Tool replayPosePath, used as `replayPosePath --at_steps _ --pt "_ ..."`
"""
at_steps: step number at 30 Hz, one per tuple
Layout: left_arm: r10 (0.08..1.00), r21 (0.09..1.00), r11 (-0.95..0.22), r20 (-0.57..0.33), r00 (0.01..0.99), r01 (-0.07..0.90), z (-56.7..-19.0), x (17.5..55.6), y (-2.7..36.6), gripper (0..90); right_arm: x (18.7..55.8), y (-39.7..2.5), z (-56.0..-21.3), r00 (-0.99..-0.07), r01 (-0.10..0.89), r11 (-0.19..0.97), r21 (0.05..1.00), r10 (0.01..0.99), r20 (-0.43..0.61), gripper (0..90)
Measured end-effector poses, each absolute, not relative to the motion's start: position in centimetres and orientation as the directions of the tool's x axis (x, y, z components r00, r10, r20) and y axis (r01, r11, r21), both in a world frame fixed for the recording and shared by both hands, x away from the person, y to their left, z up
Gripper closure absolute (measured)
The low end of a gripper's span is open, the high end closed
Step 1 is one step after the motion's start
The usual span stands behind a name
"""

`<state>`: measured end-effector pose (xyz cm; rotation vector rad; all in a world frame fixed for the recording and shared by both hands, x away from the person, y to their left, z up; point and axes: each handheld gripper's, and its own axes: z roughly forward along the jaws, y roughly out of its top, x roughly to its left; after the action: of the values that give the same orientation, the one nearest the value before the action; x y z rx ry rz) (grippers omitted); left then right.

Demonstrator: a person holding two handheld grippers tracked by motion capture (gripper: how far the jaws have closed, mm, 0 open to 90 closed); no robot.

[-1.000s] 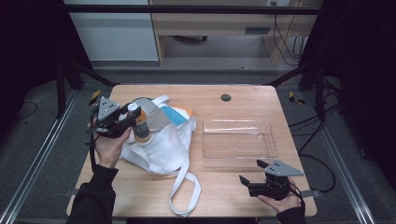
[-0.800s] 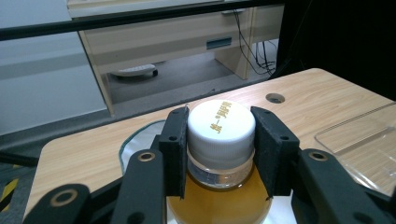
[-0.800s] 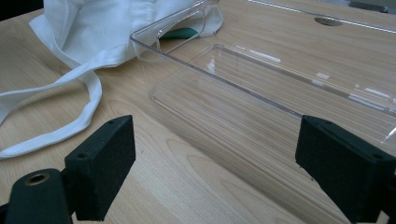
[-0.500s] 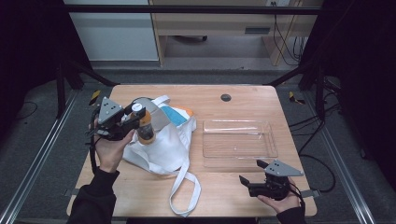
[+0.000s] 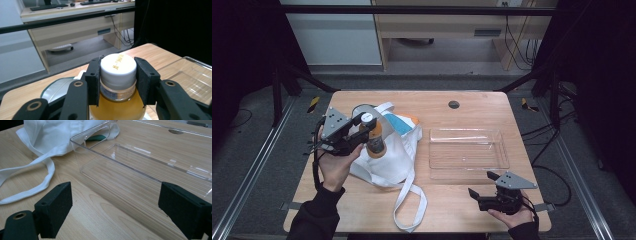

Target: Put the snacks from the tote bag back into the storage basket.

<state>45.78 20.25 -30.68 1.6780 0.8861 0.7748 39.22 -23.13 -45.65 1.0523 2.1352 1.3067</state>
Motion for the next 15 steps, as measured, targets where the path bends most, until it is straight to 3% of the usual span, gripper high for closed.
replayPosePath --at_steps 15 --pt "0.824 0.972 -0.197 0.091 0.559 0.132 -28.9 44.1 18.2 59.0 39.3 -23.1 -45.7 -0.618 0.386 0.274 0.881 0.786 0.027 12.4"
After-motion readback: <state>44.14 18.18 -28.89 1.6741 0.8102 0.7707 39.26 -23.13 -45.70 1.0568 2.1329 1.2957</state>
